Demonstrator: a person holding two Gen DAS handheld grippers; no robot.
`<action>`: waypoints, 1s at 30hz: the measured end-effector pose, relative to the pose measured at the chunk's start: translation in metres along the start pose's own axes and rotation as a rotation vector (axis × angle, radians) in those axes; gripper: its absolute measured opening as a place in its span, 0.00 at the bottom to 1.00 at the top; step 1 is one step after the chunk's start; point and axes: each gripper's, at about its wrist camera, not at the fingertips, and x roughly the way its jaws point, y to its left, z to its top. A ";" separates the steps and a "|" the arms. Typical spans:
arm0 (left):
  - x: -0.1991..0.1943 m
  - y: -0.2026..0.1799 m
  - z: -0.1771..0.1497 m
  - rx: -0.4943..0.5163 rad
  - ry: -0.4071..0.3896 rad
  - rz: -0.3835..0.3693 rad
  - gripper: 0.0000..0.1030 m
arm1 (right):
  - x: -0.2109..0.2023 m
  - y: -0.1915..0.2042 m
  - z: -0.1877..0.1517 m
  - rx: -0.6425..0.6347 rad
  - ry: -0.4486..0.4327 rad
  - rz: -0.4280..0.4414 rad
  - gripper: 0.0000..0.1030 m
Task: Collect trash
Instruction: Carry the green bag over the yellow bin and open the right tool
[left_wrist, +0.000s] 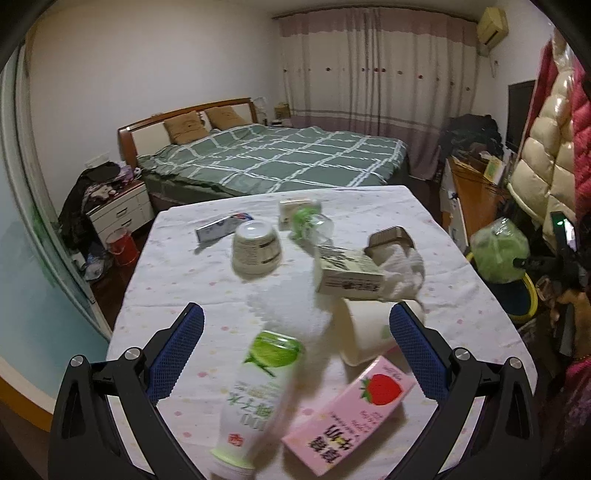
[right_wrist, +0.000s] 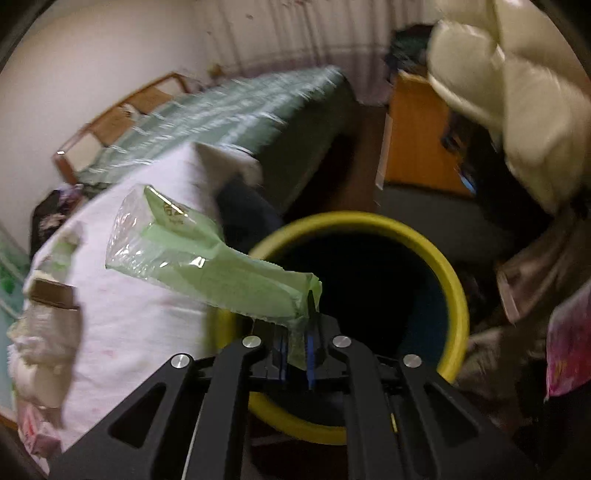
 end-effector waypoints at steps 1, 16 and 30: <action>0.000 -0.004 0.000 0.007 0.002 -0.005 0.96 | 0.005 -0.007 -0.002 0.013 0.009 -0.027 0.12; 0.005 -0.016 -0.005 0.043 0.026 -0.047 0.96 | 0.020 -0.014 -0.002 -0.031 -0.038 -0.281 0.56; 0.007 -0.046 -0.045 0.264 0.086 -0.252 0.92 | -0.028 0.020 -0.008 -0.069 -0.128 -0.182 0.61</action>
